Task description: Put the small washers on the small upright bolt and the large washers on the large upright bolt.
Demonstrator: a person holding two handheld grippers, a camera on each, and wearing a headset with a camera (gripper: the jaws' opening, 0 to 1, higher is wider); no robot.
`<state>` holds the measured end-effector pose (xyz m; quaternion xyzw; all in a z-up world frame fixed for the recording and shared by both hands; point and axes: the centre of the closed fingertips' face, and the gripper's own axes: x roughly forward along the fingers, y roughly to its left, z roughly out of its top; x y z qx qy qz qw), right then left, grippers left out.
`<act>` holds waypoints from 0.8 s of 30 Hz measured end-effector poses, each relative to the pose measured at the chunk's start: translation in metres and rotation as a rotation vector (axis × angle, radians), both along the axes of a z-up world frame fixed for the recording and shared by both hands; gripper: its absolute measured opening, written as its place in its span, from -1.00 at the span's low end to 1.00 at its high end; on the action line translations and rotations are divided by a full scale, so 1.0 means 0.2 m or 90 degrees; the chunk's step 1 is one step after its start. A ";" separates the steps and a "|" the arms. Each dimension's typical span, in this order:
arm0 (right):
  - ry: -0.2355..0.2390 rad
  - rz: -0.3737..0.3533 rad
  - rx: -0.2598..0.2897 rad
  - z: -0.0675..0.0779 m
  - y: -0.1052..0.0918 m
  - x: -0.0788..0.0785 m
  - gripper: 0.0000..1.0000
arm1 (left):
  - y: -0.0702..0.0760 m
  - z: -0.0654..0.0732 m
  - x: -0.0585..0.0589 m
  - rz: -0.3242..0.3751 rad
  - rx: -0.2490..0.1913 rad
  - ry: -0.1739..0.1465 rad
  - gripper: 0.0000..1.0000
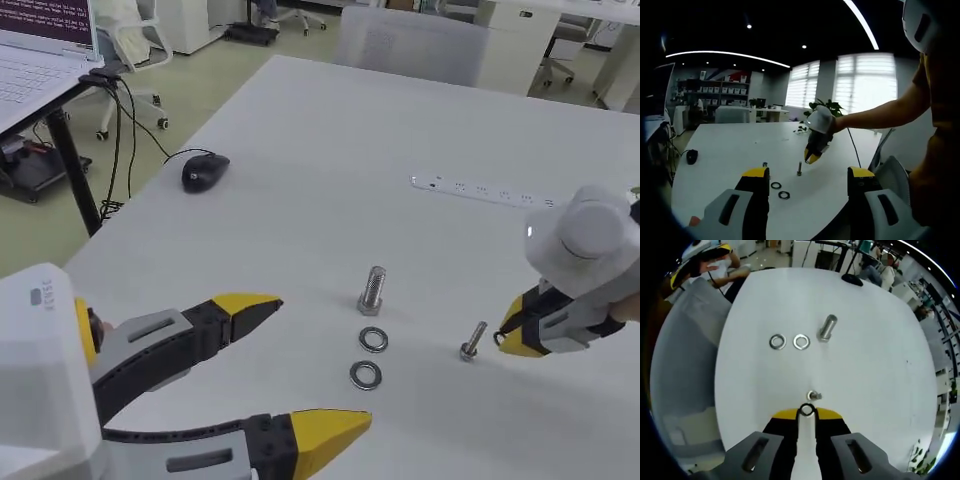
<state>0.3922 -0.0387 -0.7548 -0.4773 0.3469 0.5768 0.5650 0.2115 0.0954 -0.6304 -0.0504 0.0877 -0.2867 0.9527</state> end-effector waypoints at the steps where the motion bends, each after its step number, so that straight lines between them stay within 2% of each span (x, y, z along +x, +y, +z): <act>1: -0.003 0.000 0.001 0.01 0.01 0.01 -0.77 | 0.00 0.00 0.00 0.000 0.000 0.001 0.25; 6: -0.010 0.012 -0.006 0.02 0.05 0.02 -0.76 | 0.01 0.00 0.00 0.002 0.000 0.001 0.25; 12: -0.009 0.019 -0.018 -0.01 0.08 0.04 -0.76 | 0.02 0.00 0.01 0.004 -0.006 0.001 0.25; 24: -0.004 0.029 -0.036 -0.05 0.07 0.05 -0.76 | 0.03 -0.02 0.02 0.006 -0.008 0.006 0.25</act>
